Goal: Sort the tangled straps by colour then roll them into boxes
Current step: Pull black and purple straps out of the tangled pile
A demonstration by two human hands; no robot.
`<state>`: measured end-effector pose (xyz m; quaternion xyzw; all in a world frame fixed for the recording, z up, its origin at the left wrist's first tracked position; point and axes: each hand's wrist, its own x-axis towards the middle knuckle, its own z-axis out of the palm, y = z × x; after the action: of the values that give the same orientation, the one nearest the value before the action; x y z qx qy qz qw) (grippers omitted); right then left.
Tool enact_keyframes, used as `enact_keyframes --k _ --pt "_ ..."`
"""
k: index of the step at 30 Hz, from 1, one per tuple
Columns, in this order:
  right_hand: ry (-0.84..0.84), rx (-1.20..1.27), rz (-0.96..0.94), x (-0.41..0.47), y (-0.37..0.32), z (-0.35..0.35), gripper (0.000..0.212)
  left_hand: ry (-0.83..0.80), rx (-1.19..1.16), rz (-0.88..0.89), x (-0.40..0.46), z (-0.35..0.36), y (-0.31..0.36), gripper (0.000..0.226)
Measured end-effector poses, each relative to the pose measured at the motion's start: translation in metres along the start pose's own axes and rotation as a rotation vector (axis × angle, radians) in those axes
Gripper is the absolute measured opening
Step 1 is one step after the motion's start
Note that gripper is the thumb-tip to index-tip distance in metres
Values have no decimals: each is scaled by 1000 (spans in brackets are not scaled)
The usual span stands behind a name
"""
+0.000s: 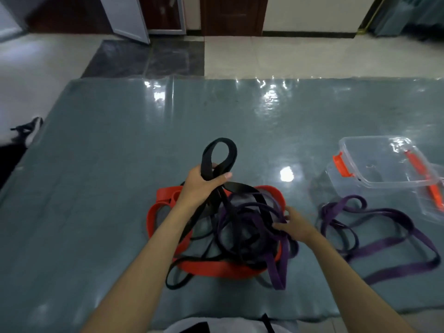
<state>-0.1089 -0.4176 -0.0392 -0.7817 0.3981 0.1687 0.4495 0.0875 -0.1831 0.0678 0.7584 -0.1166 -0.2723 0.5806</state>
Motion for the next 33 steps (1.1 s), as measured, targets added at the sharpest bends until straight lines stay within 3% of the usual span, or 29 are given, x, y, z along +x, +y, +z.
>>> enact_keyframes --k 3,6,7,12,18,22,25,30,33 --pt "119 -102 -25 9 5 7 68 0 46 -19 0 4 -7 40" --pt "214 -220 -120 13 5 10 22 81 40 13 -3 11 -11 27" --pt "234 -224 -128 13 7 12 16 118 16 24 -5 13 -14 25" --pt "311 -93 -170 0 13 11 19 242 7 71 -17 9 -25 21" --pt "281 141 -254 -24 6 7 49 284 -81 48 -32 -5 -31 26" --pt "367 411 -444 -45 -24 11 36 236 -27 91 -35 -15 -33 20" --pt "278 634 -489 -63 -60 11 23 224 -13 70 -35 -30 -32 22" --pt "278 691 -574 -81 -109 2 15 263 28 62 -30 -50 -29 19" --pt "313 714 -614 -84 -126 -7 16 293 14 65 -28 -56 -25 37"
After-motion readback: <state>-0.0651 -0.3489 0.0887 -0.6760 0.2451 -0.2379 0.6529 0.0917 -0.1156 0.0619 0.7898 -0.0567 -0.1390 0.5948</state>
